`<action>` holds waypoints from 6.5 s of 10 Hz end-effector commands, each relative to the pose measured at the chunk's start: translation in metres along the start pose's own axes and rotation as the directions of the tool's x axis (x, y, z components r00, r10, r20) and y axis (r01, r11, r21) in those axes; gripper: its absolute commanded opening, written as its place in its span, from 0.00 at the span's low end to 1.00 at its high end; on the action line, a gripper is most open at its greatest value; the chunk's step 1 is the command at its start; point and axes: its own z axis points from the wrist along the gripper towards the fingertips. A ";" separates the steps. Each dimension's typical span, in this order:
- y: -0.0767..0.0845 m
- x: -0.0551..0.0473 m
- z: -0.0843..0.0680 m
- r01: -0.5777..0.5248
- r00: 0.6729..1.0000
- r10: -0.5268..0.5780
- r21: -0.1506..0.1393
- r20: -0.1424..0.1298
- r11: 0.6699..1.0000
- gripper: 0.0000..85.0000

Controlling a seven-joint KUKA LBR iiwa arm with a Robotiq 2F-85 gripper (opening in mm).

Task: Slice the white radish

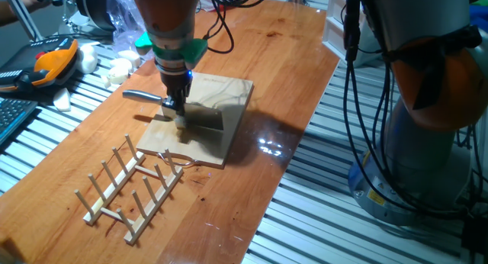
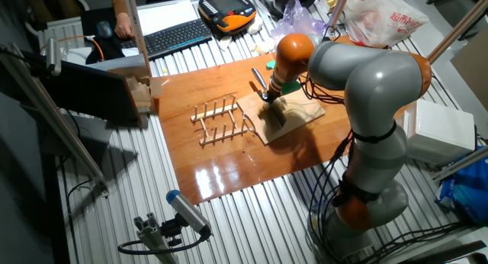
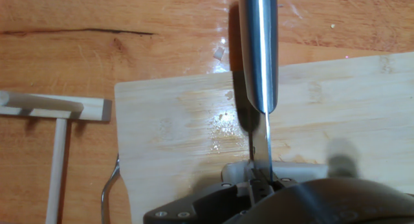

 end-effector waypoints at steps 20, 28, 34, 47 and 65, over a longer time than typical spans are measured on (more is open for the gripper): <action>-0.013 -0.002 -0.038 -0.047 0.998 0.047 0.009 -0.047 0.999 0.00; -0.014 -0.001 -0.037 -0.054 0.998 0.054 0.016 -0.040 0.998 0.00; -0.015 -0.001 -0.029 -0.055 0.998 0.056 0.014 -0.026 0.998 0.00; -0.003 0.000 -0.004 -0.066 0.998 0.065 0.032 0.026 0.997 0.00; -0.012 -0.004 -0.040 -0.053 0.998 0.054 0.034 -0.015 0.998 0.00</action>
